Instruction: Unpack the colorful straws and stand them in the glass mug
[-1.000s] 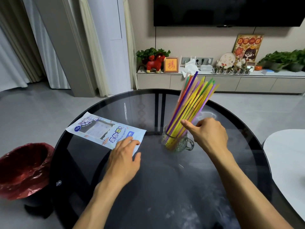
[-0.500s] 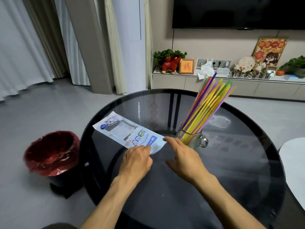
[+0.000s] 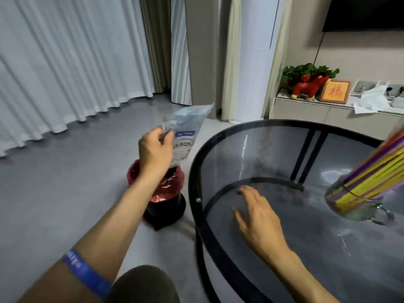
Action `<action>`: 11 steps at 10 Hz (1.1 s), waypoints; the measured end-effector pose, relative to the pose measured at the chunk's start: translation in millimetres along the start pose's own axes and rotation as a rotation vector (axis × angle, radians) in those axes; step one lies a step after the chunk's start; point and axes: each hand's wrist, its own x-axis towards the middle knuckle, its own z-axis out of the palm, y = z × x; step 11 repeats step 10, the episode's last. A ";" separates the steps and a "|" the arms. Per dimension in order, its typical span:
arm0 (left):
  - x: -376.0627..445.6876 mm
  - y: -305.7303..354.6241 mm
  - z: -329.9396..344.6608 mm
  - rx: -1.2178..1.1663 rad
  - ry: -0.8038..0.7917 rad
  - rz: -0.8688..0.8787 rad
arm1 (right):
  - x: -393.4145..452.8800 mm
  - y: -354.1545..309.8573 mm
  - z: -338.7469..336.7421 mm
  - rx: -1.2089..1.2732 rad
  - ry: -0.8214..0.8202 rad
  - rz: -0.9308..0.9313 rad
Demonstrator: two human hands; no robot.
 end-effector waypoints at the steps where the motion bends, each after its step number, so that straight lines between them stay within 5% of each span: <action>1: 35.4 -42.5 -8.4 -0.208 0.067 -0.228 | -3.4 -8.3 27.8 -0.176 -0.097 -0.092; 4: 79.9 -175.0 23.2 -0.084 0.149 -0.413 | 5.7 -8.3 35.5 -0.215 -0.154 -0.070; 9: 26.5 -231.9 46.2 0.203 -0.431 -0.556 | 6.9 -11.5 30.0 -0.256 -0.165 -0.078; 11: -1.4 -204.5 25.2 0.197 -0.409 -0.526 | 1.3 -14.2 28.7 -0.229 -0.182 -0.048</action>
